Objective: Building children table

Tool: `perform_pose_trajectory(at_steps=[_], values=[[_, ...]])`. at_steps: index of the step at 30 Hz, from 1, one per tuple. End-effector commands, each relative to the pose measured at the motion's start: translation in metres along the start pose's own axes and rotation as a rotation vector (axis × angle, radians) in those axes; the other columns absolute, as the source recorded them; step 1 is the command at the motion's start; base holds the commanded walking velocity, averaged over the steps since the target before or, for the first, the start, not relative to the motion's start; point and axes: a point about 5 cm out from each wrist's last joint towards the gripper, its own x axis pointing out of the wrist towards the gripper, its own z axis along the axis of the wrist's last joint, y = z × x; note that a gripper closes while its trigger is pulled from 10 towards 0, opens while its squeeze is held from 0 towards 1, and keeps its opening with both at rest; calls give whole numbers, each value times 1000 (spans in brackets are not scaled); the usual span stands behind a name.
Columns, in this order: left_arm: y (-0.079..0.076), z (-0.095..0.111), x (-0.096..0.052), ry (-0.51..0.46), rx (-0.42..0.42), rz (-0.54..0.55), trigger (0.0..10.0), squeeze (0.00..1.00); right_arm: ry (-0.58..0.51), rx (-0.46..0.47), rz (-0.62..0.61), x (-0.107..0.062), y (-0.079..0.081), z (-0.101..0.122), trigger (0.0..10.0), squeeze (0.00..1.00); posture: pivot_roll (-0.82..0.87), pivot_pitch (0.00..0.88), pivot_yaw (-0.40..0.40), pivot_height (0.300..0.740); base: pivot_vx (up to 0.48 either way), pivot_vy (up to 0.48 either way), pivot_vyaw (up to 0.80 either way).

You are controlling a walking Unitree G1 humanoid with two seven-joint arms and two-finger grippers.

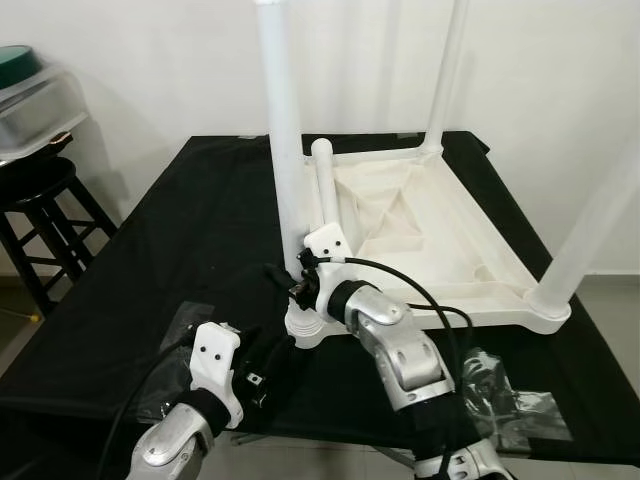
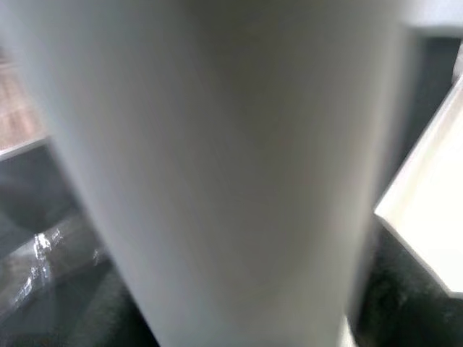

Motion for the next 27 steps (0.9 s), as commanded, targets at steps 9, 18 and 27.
perform_pose_trajectory(at_steps=[9, 18, 27], values=[[2, -4, 2, 21, -3, 4, 10000, 0, -87, -193, 668, 2, 0, 39, 10000, 569, -2, 53, 44, 740, 0, 0, 0], [1, -5, 2, 23, 1, 7, 10000, 0, 11, -207, 793, 15, -7, 39, 10000, 0, 13, 43, 42, 740, 0, 0, 0], [-1, -5, 1, 21, -5, 4, 10000, 0, 43, -184, 753, 17, -19, 26, 0, 0, 10, 53, 38, 740, 0, 0, 0]])
